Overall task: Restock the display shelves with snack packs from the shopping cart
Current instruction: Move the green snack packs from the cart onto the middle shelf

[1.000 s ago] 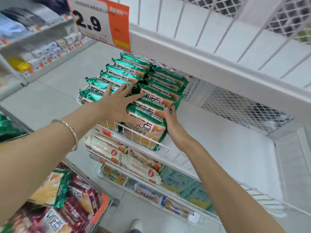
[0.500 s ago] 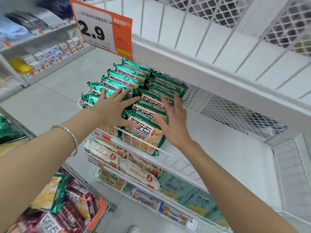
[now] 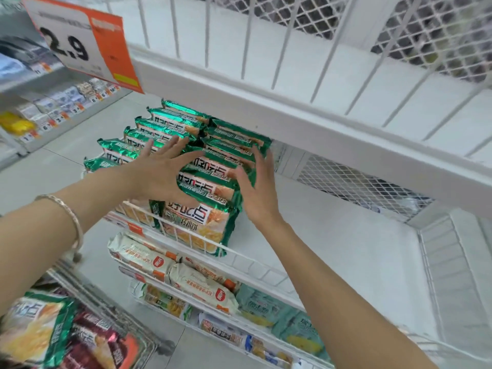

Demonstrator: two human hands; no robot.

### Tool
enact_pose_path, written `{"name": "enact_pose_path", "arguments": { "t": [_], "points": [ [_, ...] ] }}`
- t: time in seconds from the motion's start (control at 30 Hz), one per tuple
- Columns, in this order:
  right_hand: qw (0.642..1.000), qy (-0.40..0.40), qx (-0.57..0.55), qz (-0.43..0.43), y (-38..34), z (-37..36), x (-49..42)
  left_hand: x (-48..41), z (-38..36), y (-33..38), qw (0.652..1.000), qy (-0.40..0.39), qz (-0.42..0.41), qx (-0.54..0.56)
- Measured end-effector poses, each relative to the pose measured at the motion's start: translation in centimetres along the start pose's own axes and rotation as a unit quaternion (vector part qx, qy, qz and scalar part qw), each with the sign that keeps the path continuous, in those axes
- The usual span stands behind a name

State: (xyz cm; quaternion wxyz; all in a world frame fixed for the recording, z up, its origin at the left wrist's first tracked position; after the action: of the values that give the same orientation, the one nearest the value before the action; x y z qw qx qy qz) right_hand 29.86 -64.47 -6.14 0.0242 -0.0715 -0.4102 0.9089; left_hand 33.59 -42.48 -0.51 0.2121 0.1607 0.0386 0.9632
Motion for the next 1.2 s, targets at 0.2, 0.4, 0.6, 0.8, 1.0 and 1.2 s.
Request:
{"name": "enact_pose_path", "arguments": {
  "t": [0.2, 0.4, 0.6, 0.8, 1.0, 1.2],
  "points": [
    [0.98, -0.062, -0.124, -0.146, 1.1, -3.0, -0.7, -0.7, 0.0, 2.4, 0.998, -0.034, 0.007, -0.043],
    [0.981, -0.141, -0.079, -0.107, 0.9, -3.8, -1.4, 0.1, -0.4, 2.1, 0.997, -0.056, 0.036, -0.045],
    [0.98, 0.056, -0.143, -0.13, -0.1, -1.6, -4.7, 0.7, 0.5, 1.8, 0.993, -0.079, 0.035, -0.078],
    [0.975, -0.031, -0.197, -0.101, -0.6, -2.7, -6.2, 0.6, -0.4, 1.2, 0.995, -0.076, 0.037, -0.045],
    [0.996, -0.05, 0.048, -0.051, -2.3, -0.8, -3.0, 1.1, 0.0, -0.7, 0.995, -0.063, 0.03, -0.066],
    [0.903, -0.167, 0.378, 0.114, -3.7, -1.2, -0.6, 1.1, -1.4, -1.9, 0.998, -0.032, 0.032, -0.048]
  ]
}}
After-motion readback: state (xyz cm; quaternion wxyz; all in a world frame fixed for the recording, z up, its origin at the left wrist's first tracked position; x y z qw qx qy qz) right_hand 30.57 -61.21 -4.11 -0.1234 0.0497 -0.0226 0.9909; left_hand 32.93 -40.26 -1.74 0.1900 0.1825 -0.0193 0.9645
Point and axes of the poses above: each hand's wrist, its own x-axis away from the middle knuckle, its own z-axis out of the back of the hand, y = z × x, the point moved 1 cm from there along -x, towards the middle knuckle, and after that the axes turned 9 degrees about x, right-handed, at the moved point
